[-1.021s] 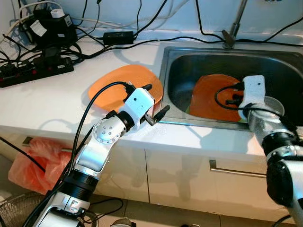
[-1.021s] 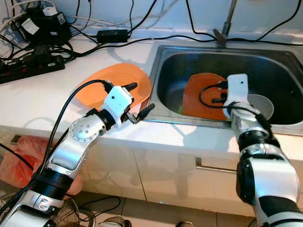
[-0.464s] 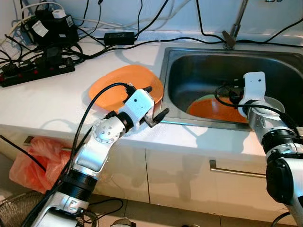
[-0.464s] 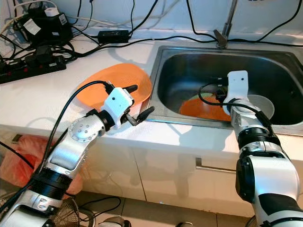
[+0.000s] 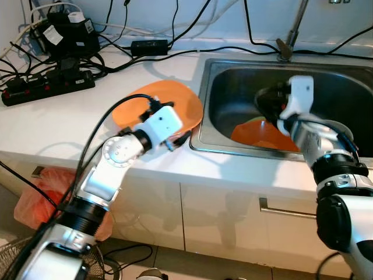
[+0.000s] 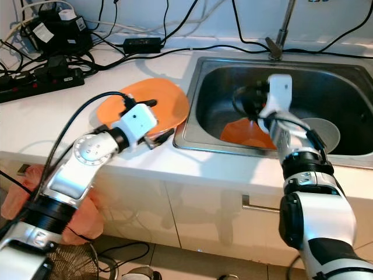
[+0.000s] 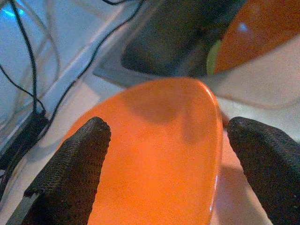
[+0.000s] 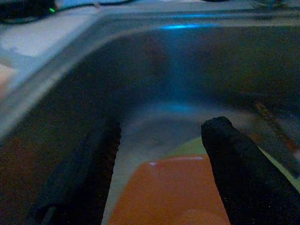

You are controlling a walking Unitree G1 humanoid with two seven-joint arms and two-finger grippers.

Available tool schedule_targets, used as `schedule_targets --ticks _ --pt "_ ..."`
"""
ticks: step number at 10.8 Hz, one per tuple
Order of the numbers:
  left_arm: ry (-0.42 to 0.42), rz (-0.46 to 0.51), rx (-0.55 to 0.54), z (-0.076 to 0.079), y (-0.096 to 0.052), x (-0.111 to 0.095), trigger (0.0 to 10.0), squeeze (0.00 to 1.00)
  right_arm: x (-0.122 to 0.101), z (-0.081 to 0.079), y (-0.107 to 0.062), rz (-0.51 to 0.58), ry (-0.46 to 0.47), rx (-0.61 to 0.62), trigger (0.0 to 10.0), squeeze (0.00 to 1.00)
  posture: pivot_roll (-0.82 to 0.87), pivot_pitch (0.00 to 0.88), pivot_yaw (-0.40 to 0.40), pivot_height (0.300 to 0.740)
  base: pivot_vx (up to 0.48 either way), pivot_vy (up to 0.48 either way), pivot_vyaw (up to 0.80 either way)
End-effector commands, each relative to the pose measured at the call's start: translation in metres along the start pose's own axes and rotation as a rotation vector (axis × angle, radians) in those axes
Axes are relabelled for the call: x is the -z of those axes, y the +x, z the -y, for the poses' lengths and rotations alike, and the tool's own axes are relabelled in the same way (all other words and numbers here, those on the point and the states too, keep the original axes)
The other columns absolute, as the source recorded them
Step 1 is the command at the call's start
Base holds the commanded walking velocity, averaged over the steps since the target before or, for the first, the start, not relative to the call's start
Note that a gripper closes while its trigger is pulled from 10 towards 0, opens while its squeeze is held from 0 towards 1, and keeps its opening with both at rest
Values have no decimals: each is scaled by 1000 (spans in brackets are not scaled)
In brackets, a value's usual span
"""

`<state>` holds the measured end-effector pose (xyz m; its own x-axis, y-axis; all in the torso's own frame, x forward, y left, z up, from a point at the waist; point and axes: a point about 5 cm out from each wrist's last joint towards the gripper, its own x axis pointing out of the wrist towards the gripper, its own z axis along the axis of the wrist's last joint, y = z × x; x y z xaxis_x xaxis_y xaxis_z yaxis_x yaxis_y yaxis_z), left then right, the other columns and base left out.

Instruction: Kitchen organization

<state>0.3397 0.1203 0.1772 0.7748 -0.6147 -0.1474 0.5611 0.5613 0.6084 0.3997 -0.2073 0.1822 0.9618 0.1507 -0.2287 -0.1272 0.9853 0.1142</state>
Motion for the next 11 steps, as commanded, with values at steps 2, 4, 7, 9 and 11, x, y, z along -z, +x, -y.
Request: schedule_targets --ticks 2,4,7,9,11 --pt "78 -63 36 -12 -2 5 10000 1000 -2 -7 -2 8 43 -39 10000 1000 188 21 75 740 0 0 0" --pt "116 -135 58 -21 -5 14 10000 447 0 -15 -5 11 69 -70 10000 1000 189 19 88 740 0 0 0" --pt "243 -204 108 -30 -9 27 9765 0 0 -21 -9 11 86 -83 10000 824 187 19 90 740 0 0 0" --pt "253 -193 113 -32 -8 28 0 0 2 -24 -11 3 95 -85 10000 353 185 19 92 740 0 0 0" --pt "269 -181 99 -35 -7 27 0 0 4 -24 -12 -4 100 -82 10000 224 188 26 94 740 0 0 0"
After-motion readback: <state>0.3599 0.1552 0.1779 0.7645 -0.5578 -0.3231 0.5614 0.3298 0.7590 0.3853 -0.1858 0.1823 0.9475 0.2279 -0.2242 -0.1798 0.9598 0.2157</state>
